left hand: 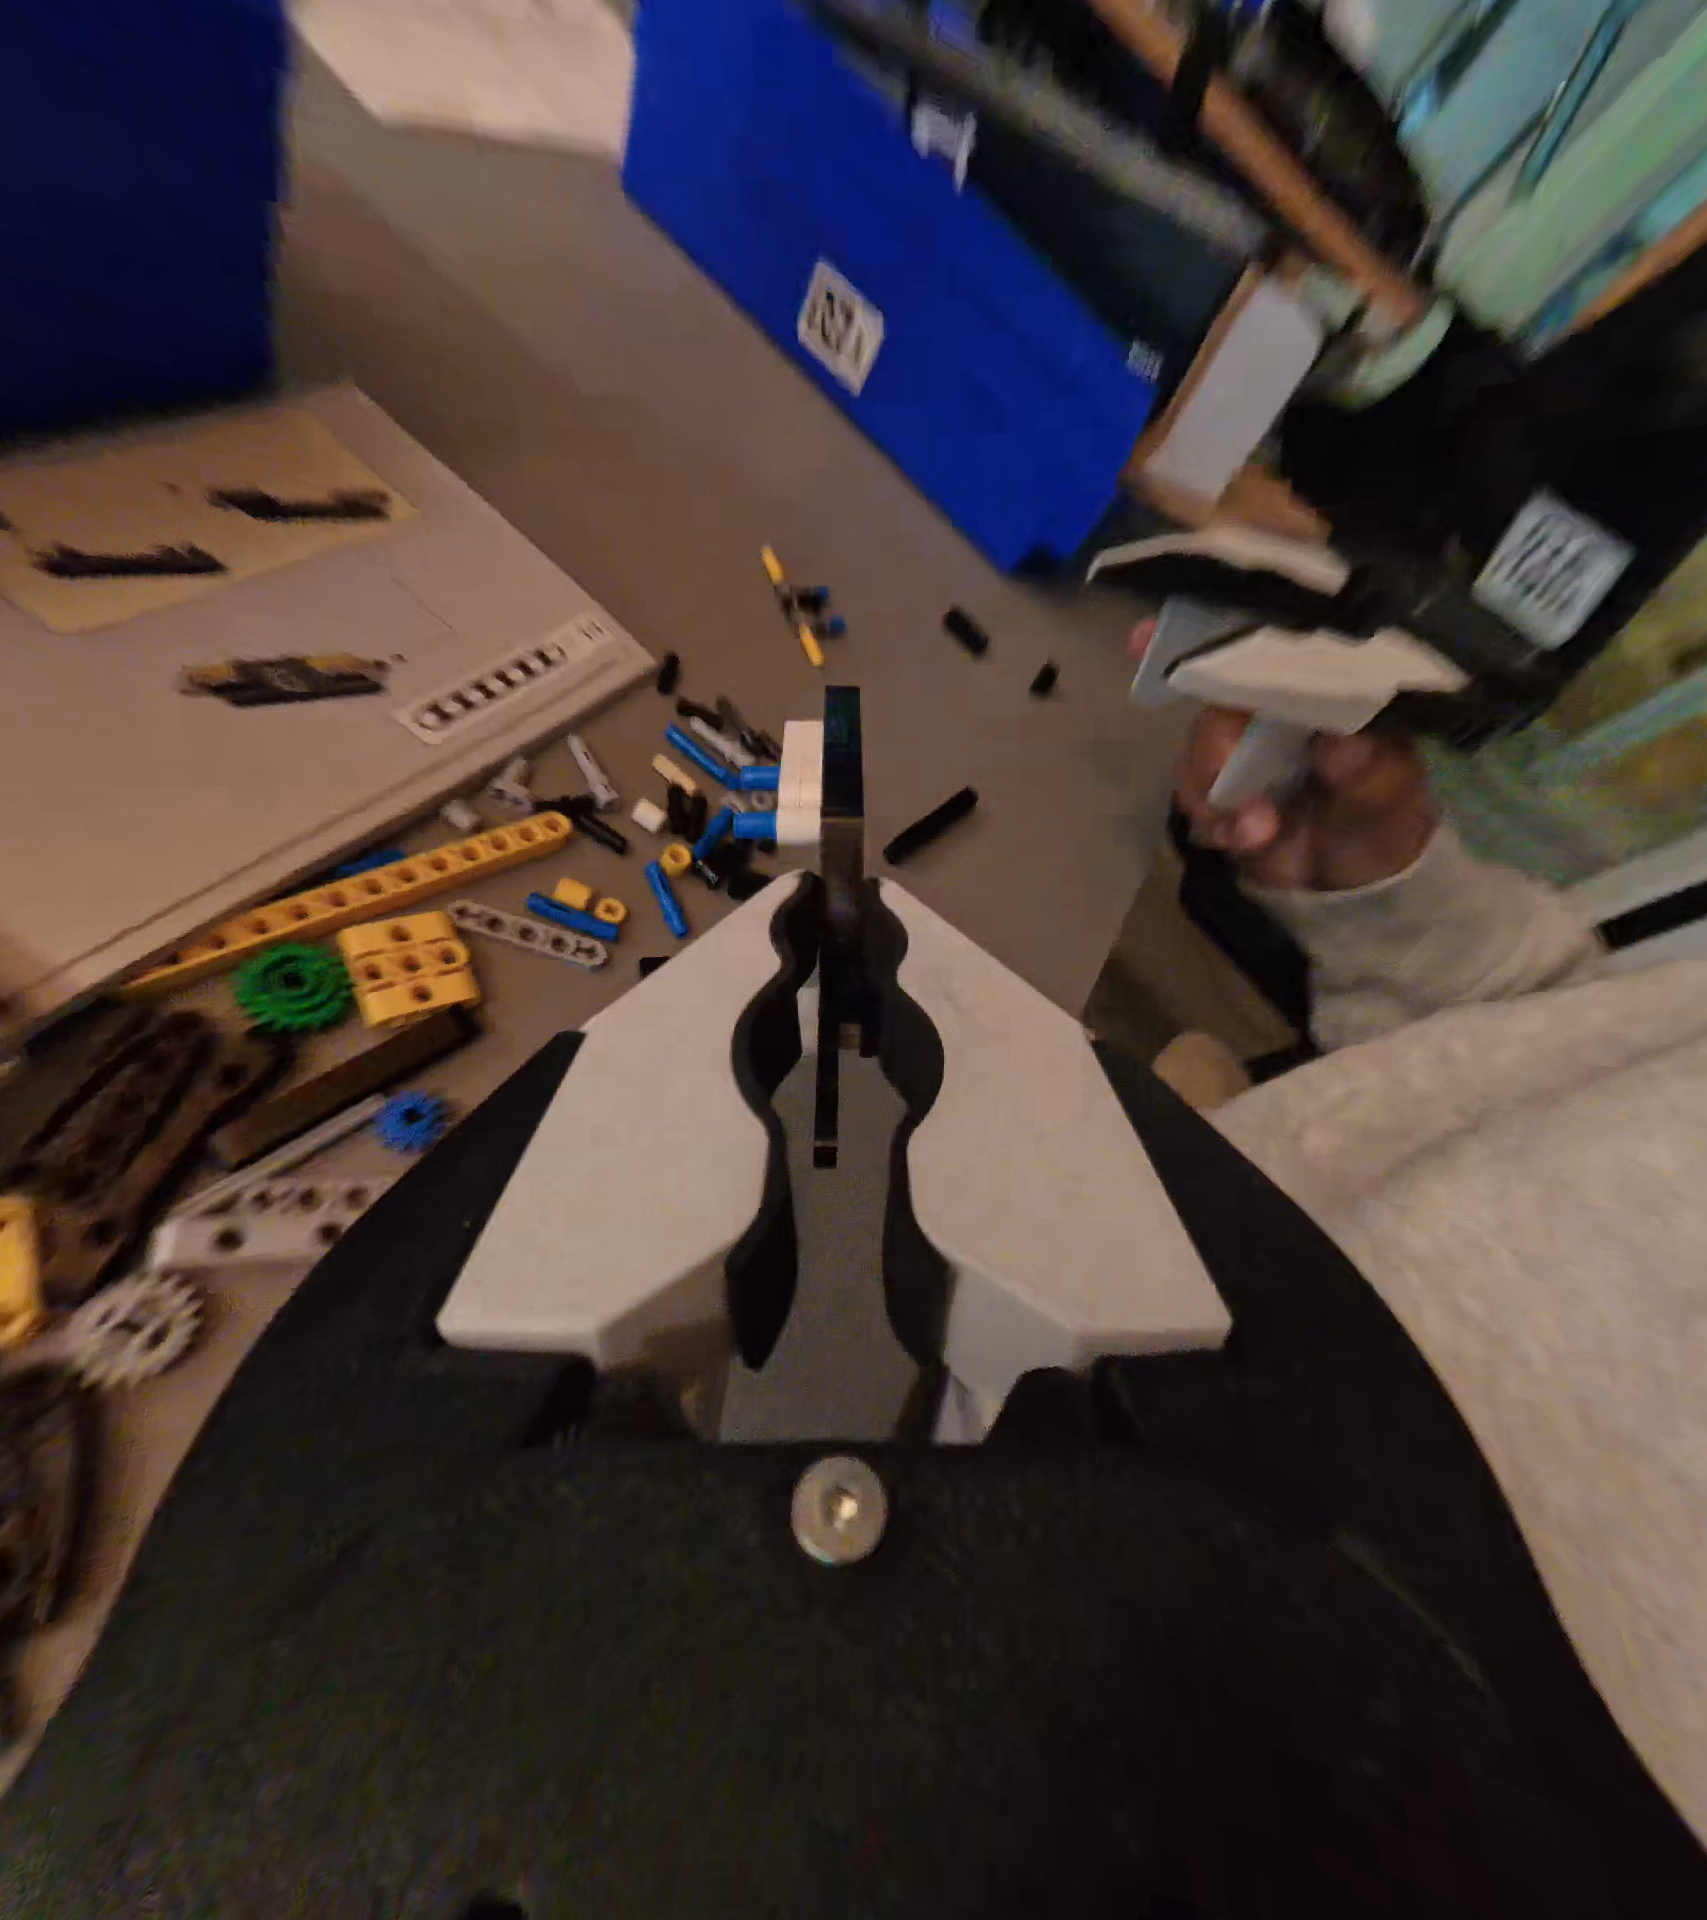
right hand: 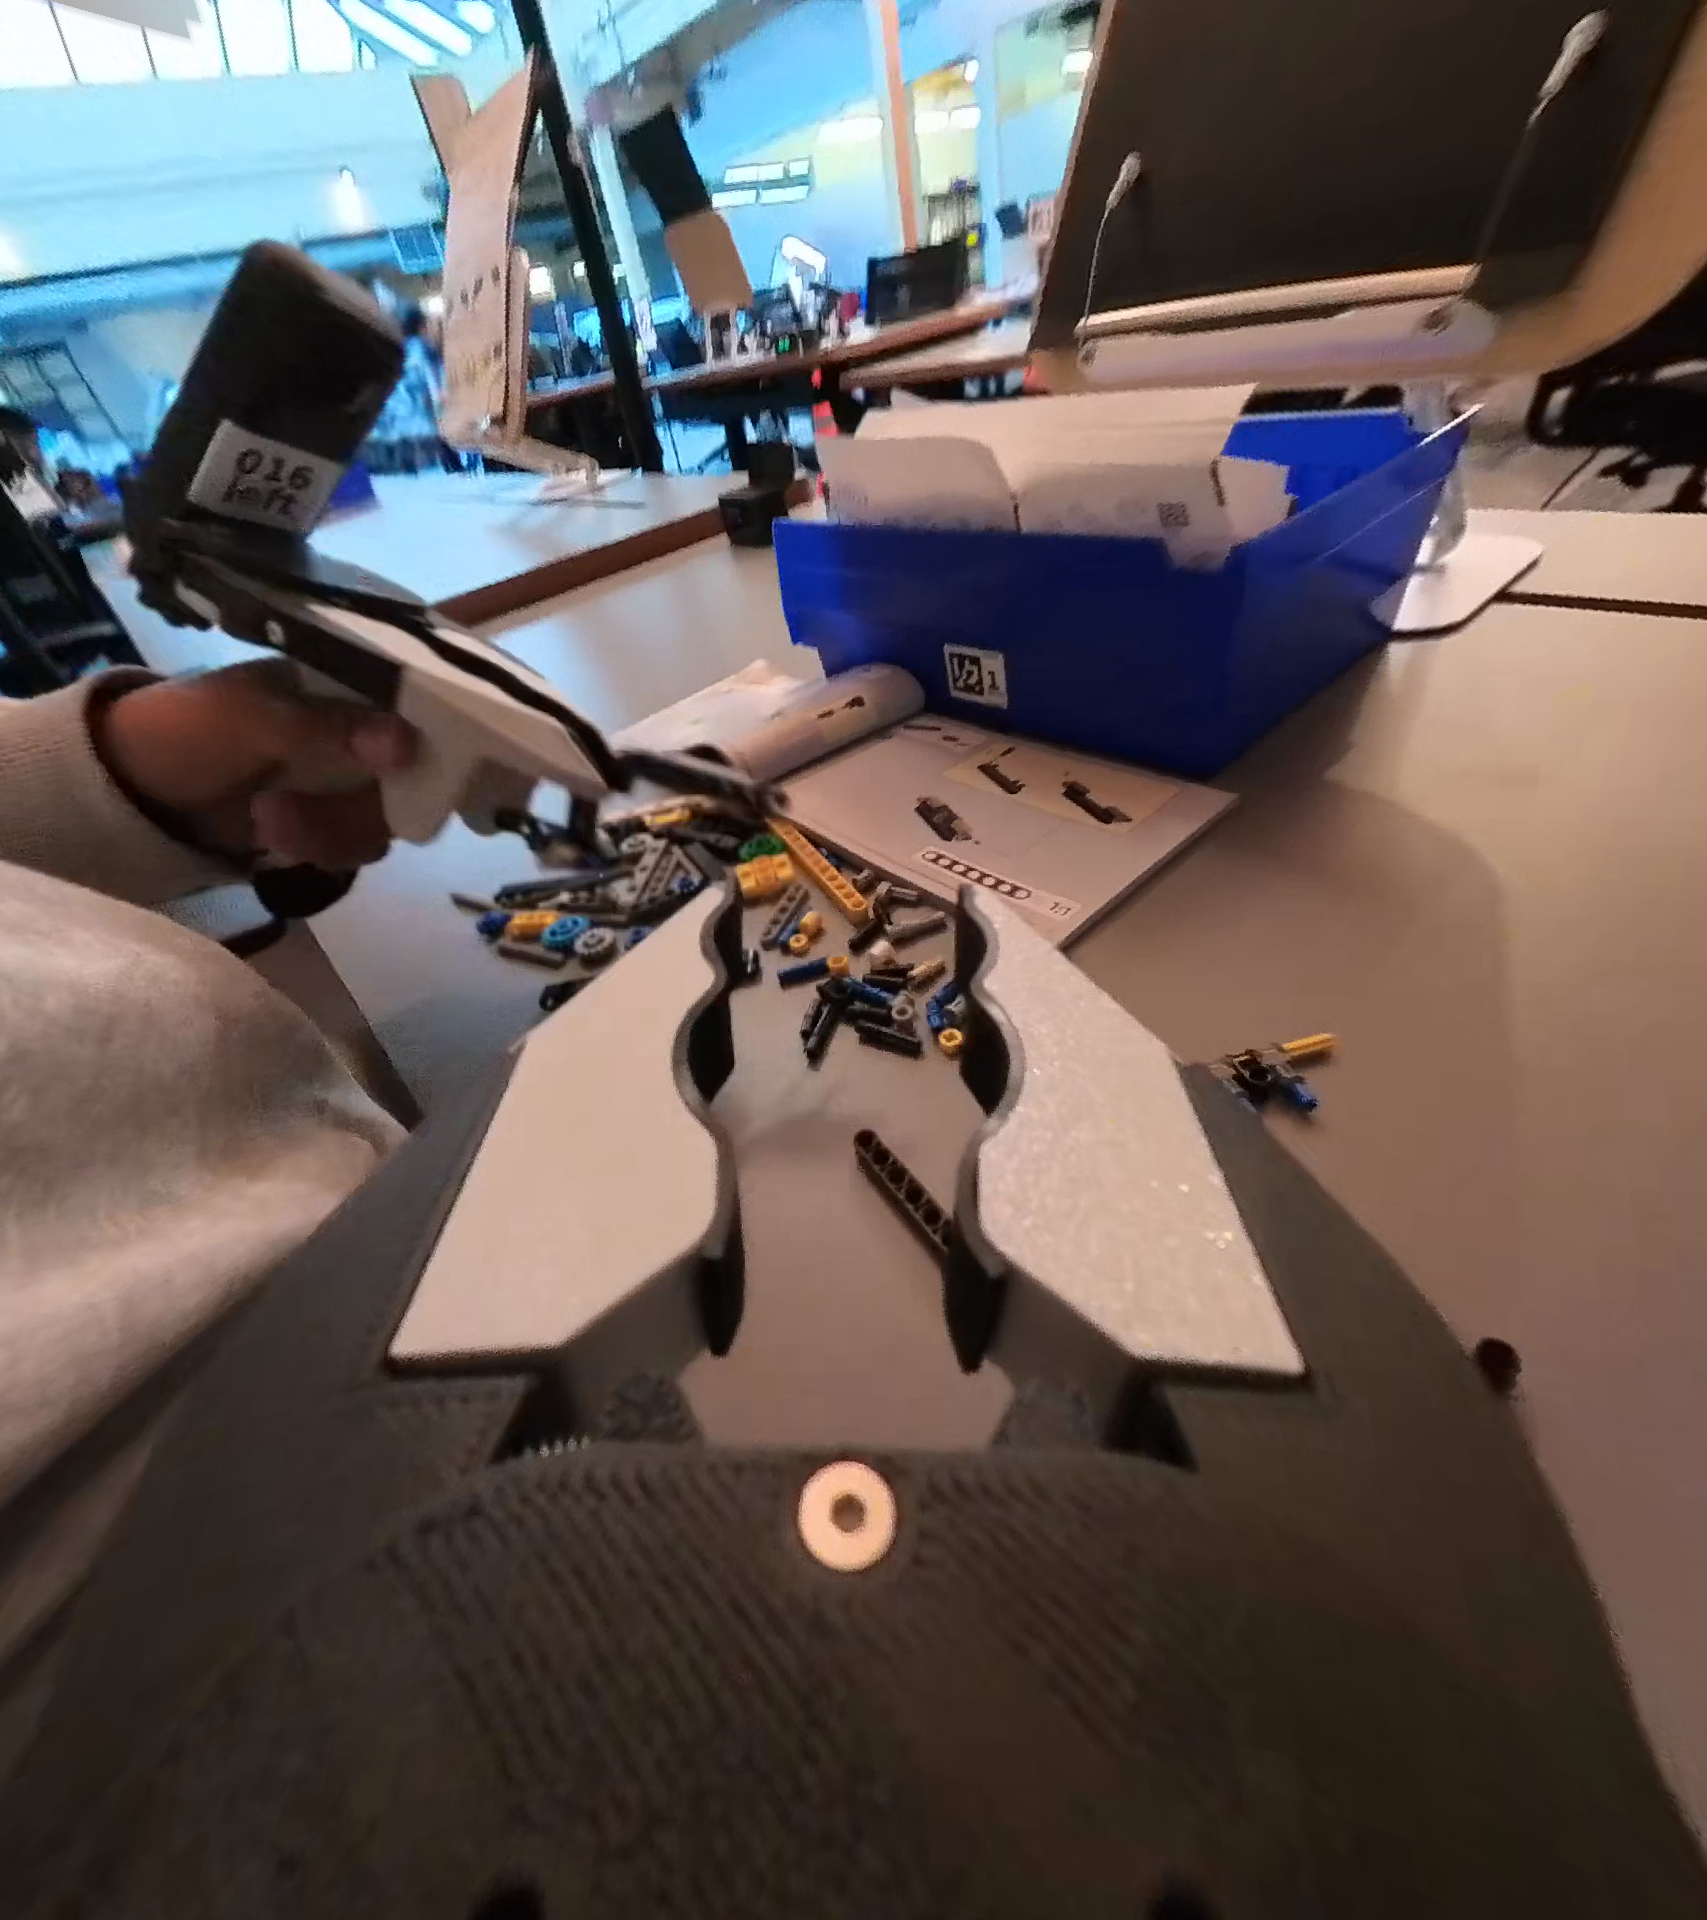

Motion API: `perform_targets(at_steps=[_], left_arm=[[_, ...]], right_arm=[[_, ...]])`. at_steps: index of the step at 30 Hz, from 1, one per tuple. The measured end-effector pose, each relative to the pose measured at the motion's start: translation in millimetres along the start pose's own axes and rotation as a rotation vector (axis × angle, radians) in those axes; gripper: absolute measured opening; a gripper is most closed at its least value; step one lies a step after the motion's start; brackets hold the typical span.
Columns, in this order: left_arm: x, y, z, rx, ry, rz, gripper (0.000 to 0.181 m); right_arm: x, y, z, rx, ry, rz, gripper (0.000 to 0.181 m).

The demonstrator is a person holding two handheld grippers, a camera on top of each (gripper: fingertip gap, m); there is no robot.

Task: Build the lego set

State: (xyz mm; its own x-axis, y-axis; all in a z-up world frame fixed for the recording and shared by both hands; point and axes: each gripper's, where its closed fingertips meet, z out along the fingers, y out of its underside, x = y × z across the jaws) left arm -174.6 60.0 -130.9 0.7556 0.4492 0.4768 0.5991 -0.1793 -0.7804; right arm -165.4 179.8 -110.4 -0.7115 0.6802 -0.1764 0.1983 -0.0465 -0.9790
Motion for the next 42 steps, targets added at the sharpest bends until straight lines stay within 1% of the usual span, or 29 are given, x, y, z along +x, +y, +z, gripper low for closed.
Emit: perform_targets(at_steps=[1,3,4,6,8,11,14,17,19,22,24,28,32,36,38,39,40,42], left_arm=[[-3,-8,-19,0.050,0.001,-0.019,0.006],[-20,-15,-61,0.124,-0.029,-0.046,0.006],[-34,-14,-82,0.145,-0.059,-0.064,0.006],[-69,-7,-124,0.179,-0.133,-0.125,0.006],[-101,4,-162,0.232,-0.165,-0.199,0.006],[-135,22,-201,0.267,-0.118,-0.298,0.005],[-167,35,-225,0.278,-0.165,-0.334,0.006],[-186,43,-234,0.272,-0.170,-0.370,0.005],[-198,54,-232,0.228,-0.191,-0.401,0.006],[-206,72,-224,0.146,-0.192,-0.411,0.006],[-204,71,-220,0.141,-0.160,-0.404,0.006],[-206,71,-218,0.113,-0.163,-0.371,0.007],[-208,70,-218,0.088,-0.178,-0.349,0.015],[-211,69,-221,0.059,-0.196,-0.368,0.029],[-215,72,-224,0.018,-0.245,-0.352,0.035],[-218,71,-229,0.005,-0.303,-0.314,0.036],[-222,67,-234,0.002,-0.376,-0.264,0.037],[-220,49,-245,0.036,-0.485,-0.177,0.039]], right_arm=[[1,-1,-3,0.024,0.005,0.009,0.038],[6,0,-6,0.050,0.020,0.016,0.037],[8,1,-5,0.046,0.023,0.018,0.037],[9,5,-1,0.034,0.015,0.024,0.036],[9,9,4,0.011,0.009,0.033,0.035],[12,8,9,0.008,0.015,0.048,0.034],[13,2,17,0.011,0.021,0.094,0.034],[13,-6,29,0.008,0.046,0.112,0.034],[12,-12,38,-0.004,0.072,0.108,0.033],[7,-21,52,-0.029,0.097,0.091,0.033],[3,-26,62,-0.051,0.101,0.081,0.034],[-4,-35,83,-0.092,0.100,0.051,0.034],[-9,-39,103,-0.119,0.079,0.053,0.035],[-10,-35,114,-0.166,0.080,0.046,0.037],[-7,-32,114,-0.188,0.109,0.012,0.037],[-2,-29,112,-0.208,0.145,-0.001,0.036],[5,-26,109,-0.224,0.194,-0.011,0.036],[9,-25,104,-0.207,0.234,-0.034,0.038]])
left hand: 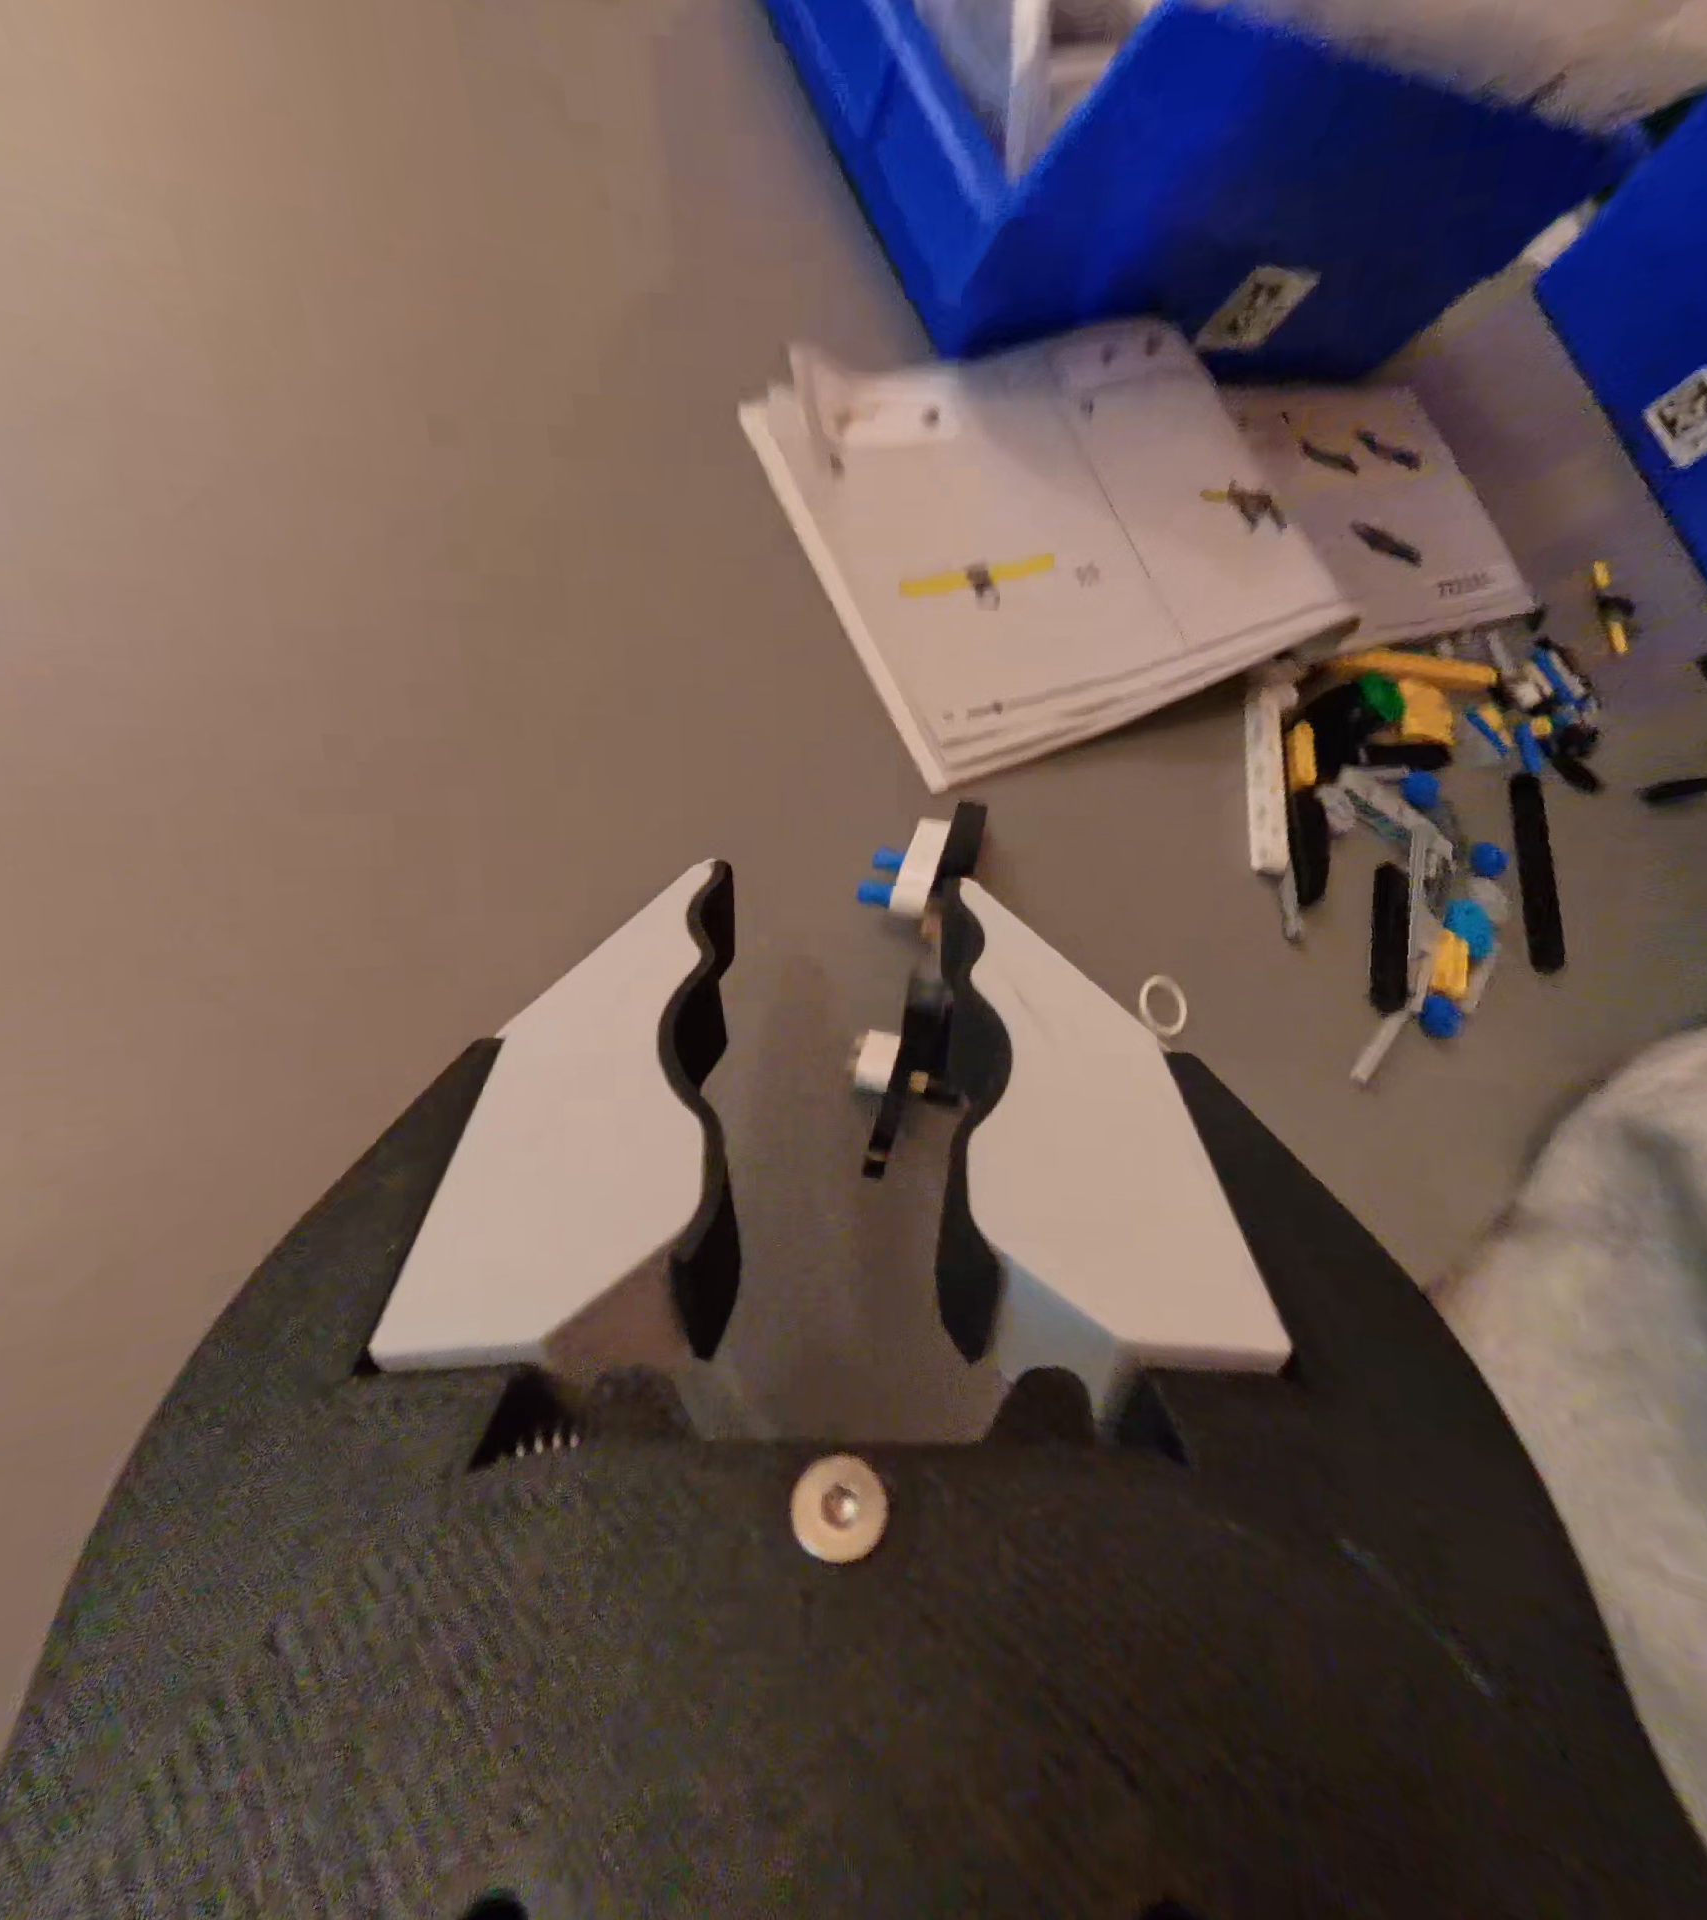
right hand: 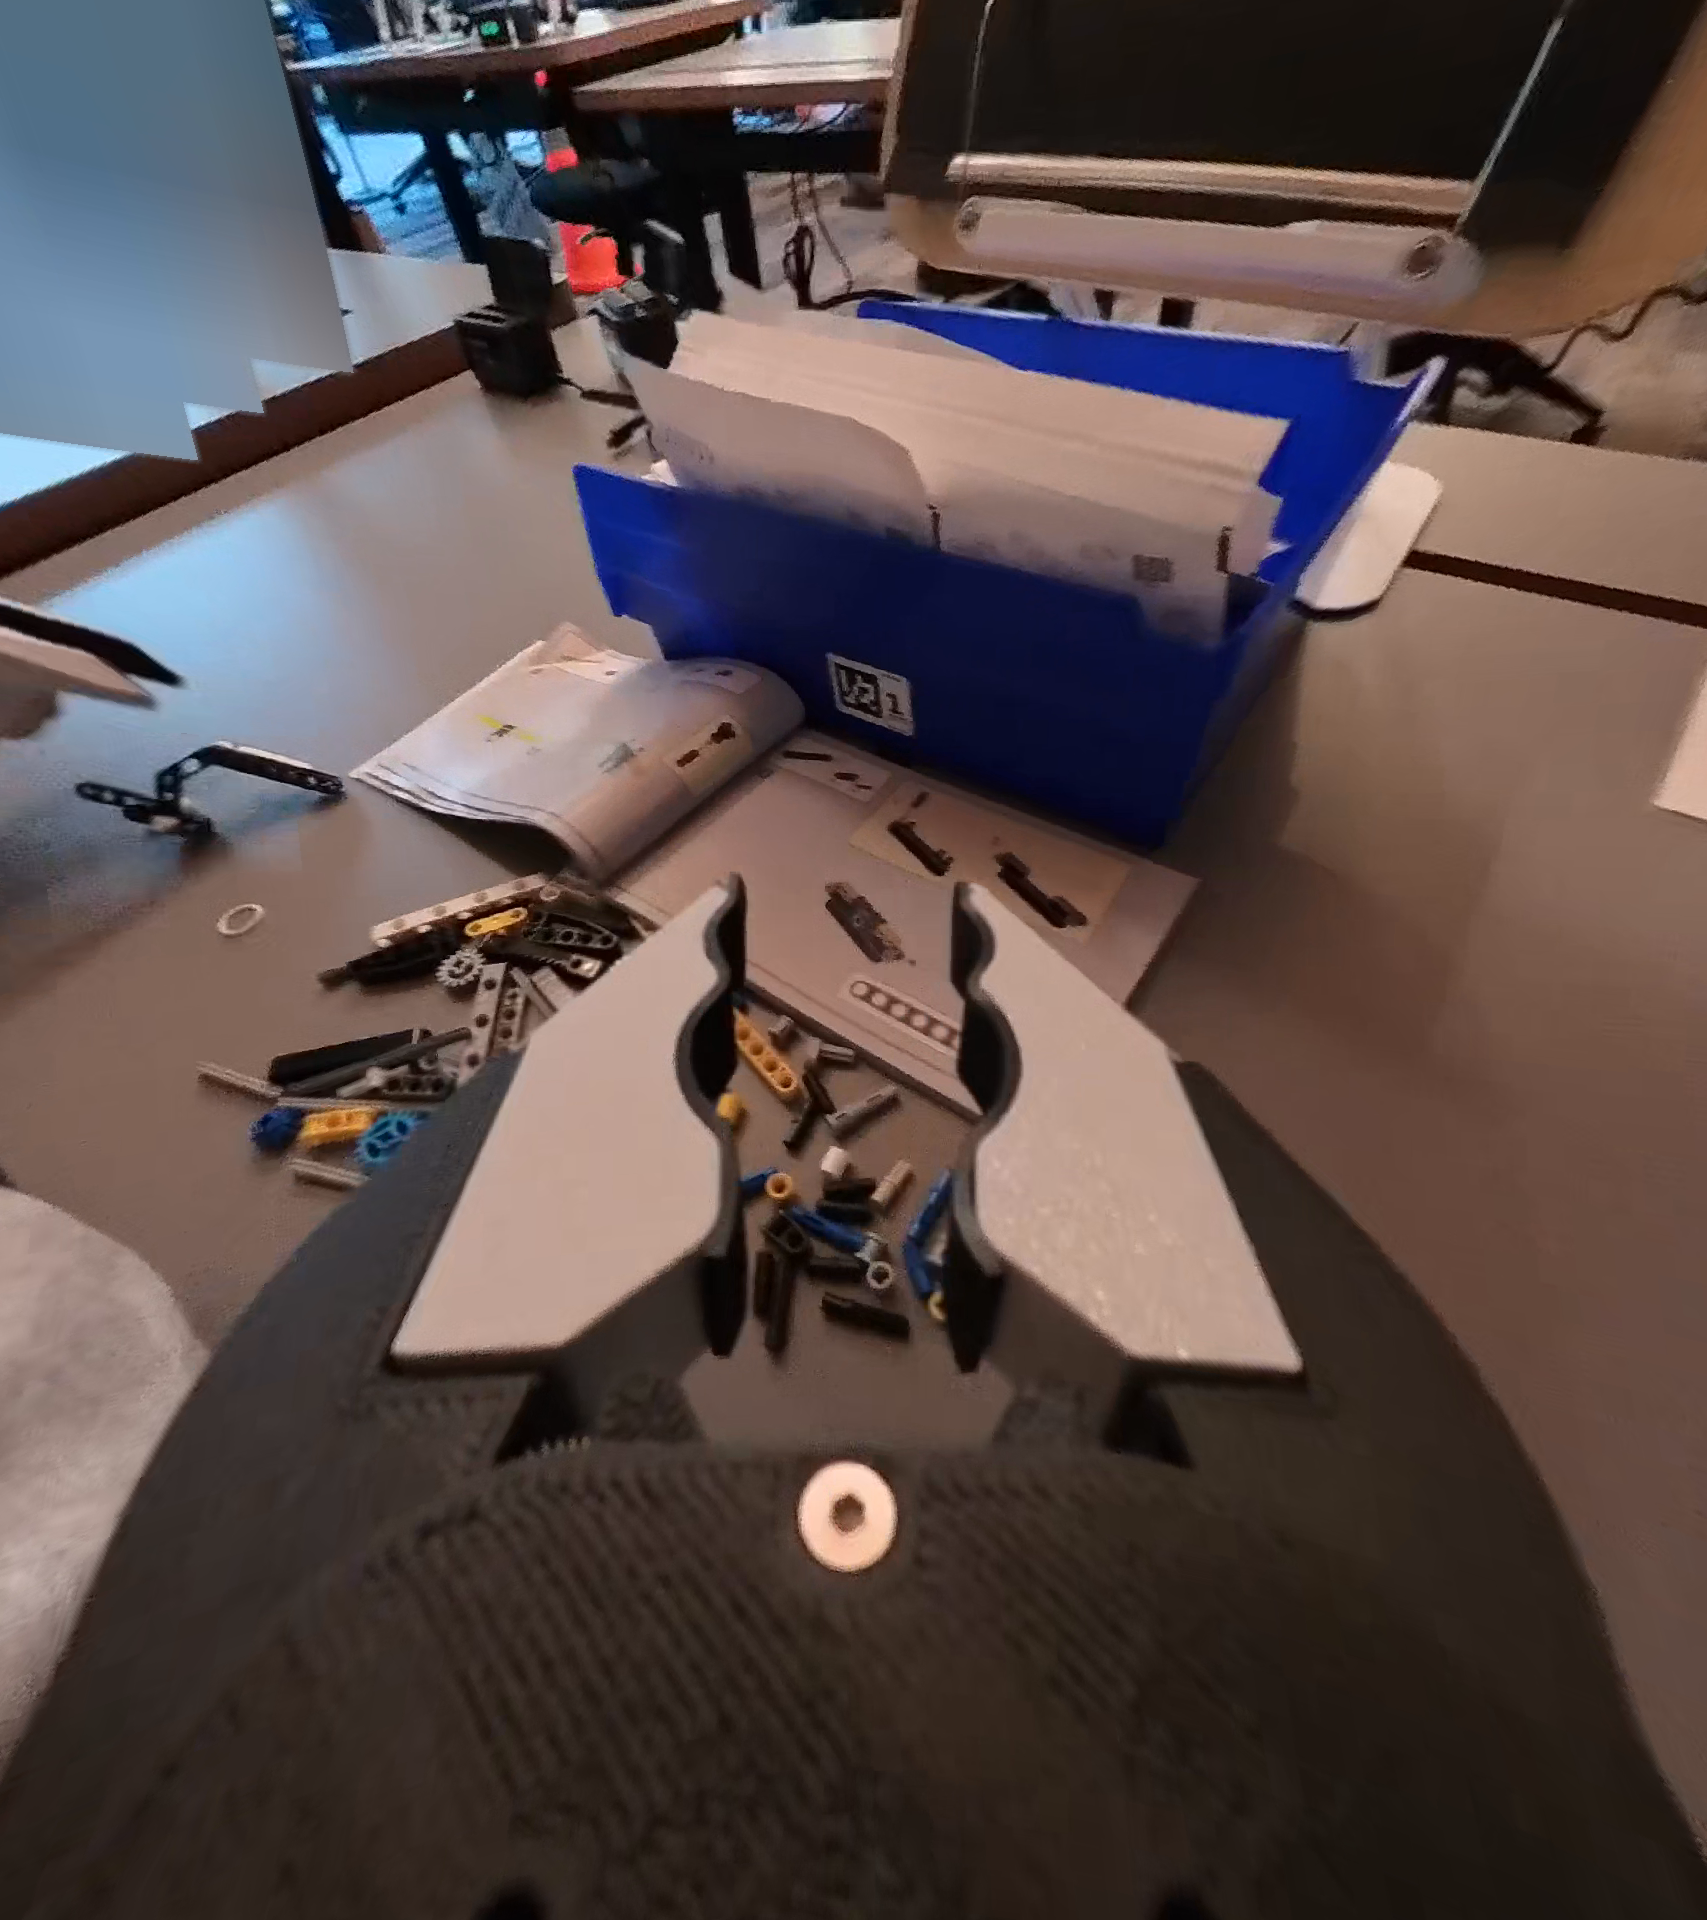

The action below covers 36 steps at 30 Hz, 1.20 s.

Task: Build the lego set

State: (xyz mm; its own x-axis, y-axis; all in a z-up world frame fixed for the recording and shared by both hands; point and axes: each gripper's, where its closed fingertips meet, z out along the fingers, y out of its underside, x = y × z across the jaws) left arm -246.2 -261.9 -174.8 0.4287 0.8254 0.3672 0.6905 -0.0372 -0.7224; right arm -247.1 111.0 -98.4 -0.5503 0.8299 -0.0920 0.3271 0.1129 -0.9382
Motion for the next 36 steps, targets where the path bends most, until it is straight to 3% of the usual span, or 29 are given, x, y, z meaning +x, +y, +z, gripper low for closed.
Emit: perform_targets(at_steps=[3,5,9,14,19,22,24,31,33,36], left_arm=[[24,-34,-9,0.138,-0.037,0.043,0.047],[49,-42,-4,0.141,-0.033,0.080,0.048],[97,-36,20,0.025,-0.041,0.104,0.053],[145,-22,47,0.009,-0.046,0.127,0.052],[168,-17,63,0.089,-0.047,0.062,0.051],[168,-19,66,0.100,-0.069,0.063,0.041],[166,-25,66,0.152,-0.103,0.070,0.037],[164,-42,79,0.176,-0.124,0.170,0.040],[172,-48,84,0.202,-0.070,0.198,0.054],[189,-59,97,0.243,0.051,0.255,0.061]], right_arm=[[7,5,-6,0.065,0.071,-0.047,0.042],[13,7,-11,0.116,0.151,-0.098,0.041],[18,16,-20,0.053,0.259,-0.241,0.035],[36,21,-42,0.058,0.273,-0.121,0.039],[62,32,-57,0.079,0.276,0.011,0.035],[62,34,-52,0.056,0.224,-0.007,0.008],[65,27,-49,0.075,0.226,-0.024,0.000],[66,19,-36,0.103,0.190,-0.017,0.000],[65,18,-35,0.113,0.194,-0.016,0.009],[64,18,-33,0.146,0.189,-0.093,0.017]])
